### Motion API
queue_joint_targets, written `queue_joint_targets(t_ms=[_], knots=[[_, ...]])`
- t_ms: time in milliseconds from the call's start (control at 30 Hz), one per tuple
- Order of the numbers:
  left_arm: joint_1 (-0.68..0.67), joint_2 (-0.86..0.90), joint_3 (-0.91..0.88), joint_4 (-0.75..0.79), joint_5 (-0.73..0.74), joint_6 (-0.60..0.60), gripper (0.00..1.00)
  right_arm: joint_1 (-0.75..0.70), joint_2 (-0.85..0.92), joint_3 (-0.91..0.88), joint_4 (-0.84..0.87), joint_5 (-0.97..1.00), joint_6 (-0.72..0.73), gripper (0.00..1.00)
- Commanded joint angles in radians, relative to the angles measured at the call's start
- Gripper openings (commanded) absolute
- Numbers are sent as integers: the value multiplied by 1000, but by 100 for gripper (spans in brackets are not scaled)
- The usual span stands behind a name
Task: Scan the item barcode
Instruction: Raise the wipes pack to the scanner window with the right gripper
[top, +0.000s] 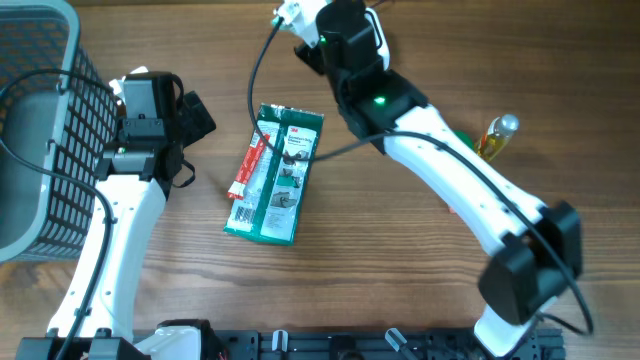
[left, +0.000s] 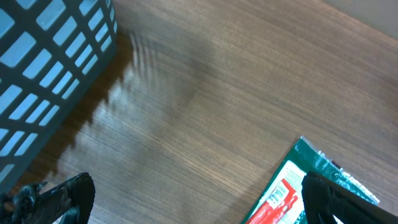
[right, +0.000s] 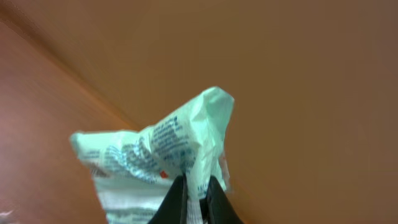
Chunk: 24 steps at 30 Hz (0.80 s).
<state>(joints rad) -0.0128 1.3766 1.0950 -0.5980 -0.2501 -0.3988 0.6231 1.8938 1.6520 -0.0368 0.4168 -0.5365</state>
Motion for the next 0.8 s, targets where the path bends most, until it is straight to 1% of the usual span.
queue_joint_targets(t_ms=[0, 33, 67, 167, 200, 233, 433, 567, 633, 700, 767], knots=[[4, 1, 4, 3, -13, 1, 100, -31, 139, 5, 187, 222, -241, 4], [4, 1, 4, 3, -13, 2, 100, -39, 172, 5, 243, 243, -299, 4], [4, 1, 4, 3, -13, 2, 100, -48, 225, 5, 343, 280, -394, 4], [4, 1, 4, 3, -13, 2, 100, -68, 333, 5, 595, 376, -612, 4], [4, 1, 4, 3, -13, 2, 100, -78, 362, 5, 650, 380, -661, 4], [4, 1, 4, 3, -13, 2, 100, -86, 380, 5, 665, 380, -670, 4], [4, 1, 4, 3, -13, 2, 100, -112, 440, 4, 663, 388, -668, 4], [4, 1, 4, 3, -13, 1, 100, -111, 455, 3, 503, 389, -631, 4], [4, 1, 4, 3, -13, 1, 100, -110, 455, 3, 420, 392, -567, 4], [4, 1, 4, 3, -13, 1, 100, -104, 455, 3, 362, 404, -526, 4], [4, 1, 4, 3, -13, 1, 100, -89, 455, 3, 350, 401, -526, 4]])
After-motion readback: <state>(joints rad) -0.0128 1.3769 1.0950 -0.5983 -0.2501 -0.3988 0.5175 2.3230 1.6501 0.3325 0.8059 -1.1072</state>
